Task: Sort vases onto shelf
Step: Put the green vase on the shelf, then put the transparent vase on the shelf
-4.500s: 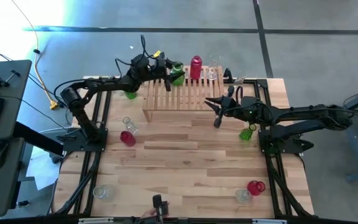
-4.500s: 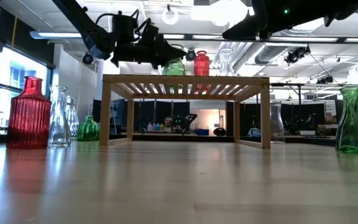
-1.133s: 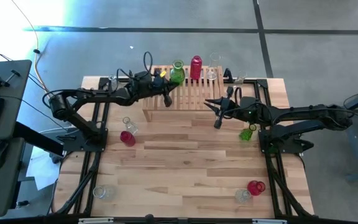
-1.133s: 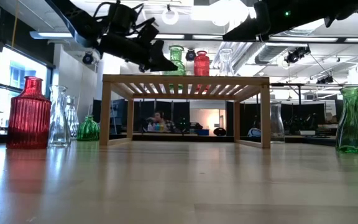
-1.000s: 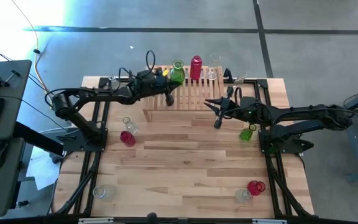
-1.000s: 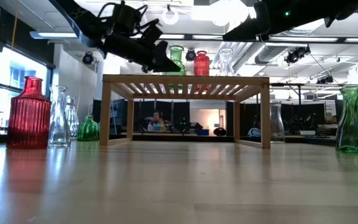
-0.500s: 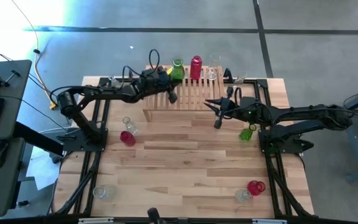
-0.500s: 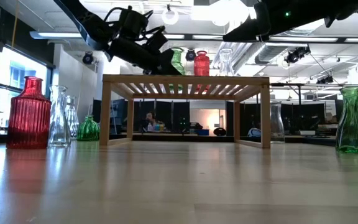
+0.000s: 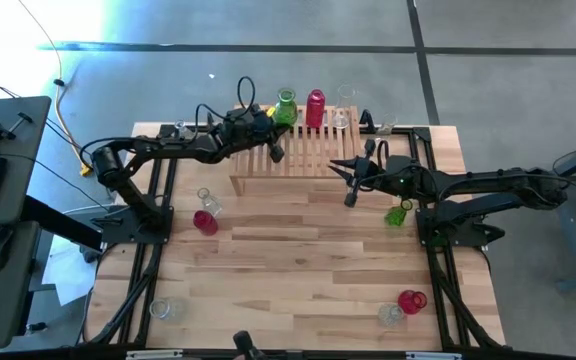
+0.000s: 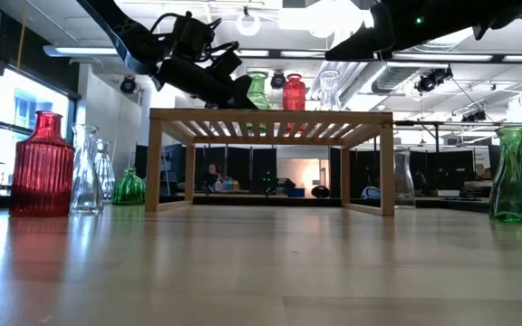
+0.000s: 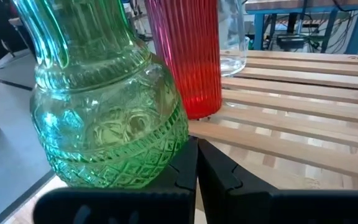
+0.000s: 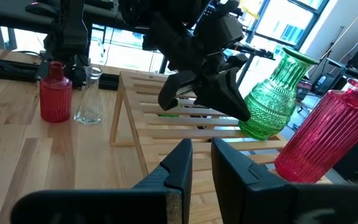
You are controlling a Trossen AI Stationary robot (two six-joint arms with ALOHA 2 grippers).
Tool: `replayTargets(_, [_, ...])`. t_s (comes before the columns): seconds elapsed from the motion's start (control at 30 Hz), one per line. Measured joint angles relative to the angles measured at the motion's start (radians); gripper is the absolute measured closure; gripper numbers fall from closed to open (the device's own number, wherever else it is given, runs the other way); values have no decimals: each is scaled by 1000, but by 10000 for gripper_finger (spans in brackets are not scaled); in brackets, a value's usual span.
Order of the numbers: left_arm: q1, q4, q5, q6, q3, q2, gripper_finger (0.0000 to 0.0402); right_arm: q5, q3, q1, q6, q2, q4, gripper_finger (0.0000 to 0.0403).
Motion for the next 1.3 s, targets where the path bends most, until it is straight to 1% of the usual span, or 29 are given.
replayTargets(0.13, [-5,-75,0,2,0,-41,401,0,0,0,0,0,-1,361])
replayTargets(0.33, [-44,-256,-9,51,0,-162,401,-10,0,1,0,0,-2,361])
replayTargets(0.53, [-88,-425,-100,63,0,-289,401,-13,0,1,5,0,-7,361])
replayTargets(0.63, [-98,-514,-144,48,0,-343,401,-34,0,1,10,0,-6,361])
replayTargets(0.73, [-99,-603,-175,6,0,-386,401,-80,0,1,23,0,2,361])
replayTargets(0.87, [-99,-756,-234,-22,0,-434,401,-125,0,1,46,0,10,361])
replayTargets(1.1, [-93,-1046,-327,-94,3,-527,392,-132,0,2,62,0,13,347])
replayTargets(1.2, [-55,-1229,-326,-158,62,-540,388,-132,0,2,62,0,25,341])
replayTargets(1.3, [12,-1409,-304,-190,135,-531,384,-135,0,1,61,0,30,337])
